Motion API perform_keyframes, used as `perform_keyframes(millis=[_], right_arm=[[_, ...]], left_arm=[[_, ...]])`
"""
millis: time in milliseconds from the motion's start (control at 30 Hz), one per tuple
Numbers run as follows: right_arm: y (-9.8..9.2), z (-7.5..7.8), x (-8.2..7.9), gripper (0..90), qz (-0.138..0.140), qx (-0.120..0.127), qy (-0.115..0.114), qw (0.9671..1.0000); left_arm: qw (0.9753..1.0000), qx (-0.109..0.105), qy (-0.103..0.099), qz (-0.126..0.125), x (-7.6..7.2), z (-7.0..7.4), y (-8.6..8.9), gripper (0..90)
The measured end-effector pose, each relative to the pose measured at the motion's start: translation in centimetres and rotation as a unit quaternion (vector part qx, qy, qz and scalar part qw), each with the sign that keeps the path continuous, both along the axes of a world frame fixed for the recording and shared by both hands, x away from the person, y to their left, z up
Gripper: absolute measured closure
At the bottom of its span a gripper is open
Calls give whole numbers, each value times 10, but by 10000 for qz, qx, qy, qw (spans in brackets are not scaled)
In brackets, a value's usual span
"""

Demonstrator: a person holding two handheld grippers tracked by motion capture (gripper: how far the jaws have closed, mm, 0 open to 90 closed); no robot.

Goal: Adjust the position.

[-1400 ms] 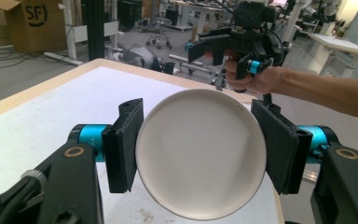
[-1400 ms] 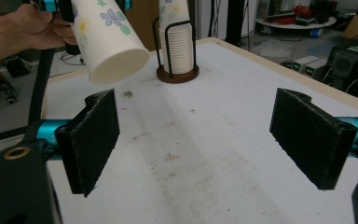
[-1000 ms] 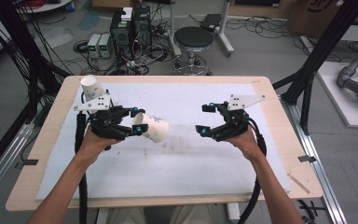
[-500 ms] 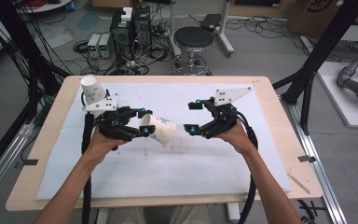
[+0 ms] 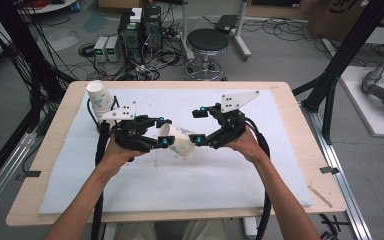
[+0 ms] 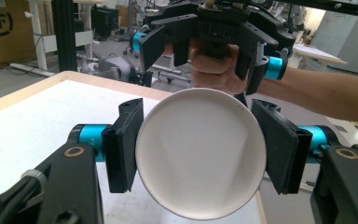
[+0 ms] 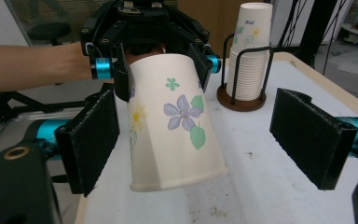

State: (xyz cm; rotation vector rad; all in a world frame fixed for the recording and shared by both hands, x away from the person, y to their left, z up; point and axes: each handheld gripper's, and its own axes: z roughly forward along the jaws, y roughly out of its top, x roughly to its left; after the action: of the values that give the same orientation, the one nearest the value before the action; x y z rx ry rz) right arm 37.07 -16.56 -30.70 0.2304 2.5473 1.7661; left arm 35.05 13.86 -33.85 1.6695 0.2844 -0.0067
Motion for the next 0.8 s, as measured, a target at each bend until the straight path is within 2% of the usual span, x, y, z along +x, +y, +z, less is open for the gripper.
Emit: perform_keyframes(millis=[300,467,800], right_arm=[[8,1,-1,160,176,12,21,9998],[15,0,-2,159,312,-76,0,9995],[24,-3,-4,159,382,-148,4,9992]], left_arm=[[10000,-8,-3,-90,0,-1,-7,371],[9999,-28,-26,-122,-1,0,-7,371],[9998,-76,-47,-153,-2,2,-5,371]])
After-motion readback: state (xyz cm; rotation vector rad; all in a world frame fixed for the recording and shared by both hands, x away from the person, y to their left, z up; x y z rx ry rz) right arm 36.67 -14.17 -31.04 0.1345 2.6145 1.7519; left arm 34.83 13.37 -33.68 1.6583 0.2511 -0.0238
